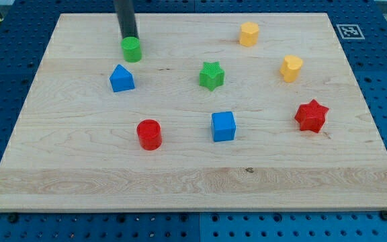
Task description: Push the green circle closer to the green star
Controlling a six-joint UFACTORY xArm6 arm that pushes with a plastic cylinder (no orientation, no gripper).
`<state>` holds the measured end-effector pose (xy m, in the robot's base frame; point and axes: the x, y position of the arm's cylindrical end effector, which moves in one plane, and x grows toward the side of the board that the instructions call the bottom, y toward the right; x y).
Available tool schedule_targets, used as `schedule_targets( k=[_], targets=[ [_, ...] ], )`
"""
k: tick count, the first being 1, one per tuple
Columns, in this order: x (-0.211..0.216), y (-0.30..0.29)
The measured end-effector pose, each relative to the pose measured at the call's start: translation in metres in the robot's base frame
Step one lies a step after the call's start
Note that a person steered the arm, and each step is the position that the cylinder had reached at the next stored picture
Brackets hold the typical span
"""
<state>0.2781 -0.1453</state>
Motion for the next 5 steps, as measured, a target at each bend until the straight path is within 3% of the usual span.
schedule_targets(
  k=[2,5],
  targets=[
    [0.009,-0.032],
    [0.035,0.056]
  ],
)
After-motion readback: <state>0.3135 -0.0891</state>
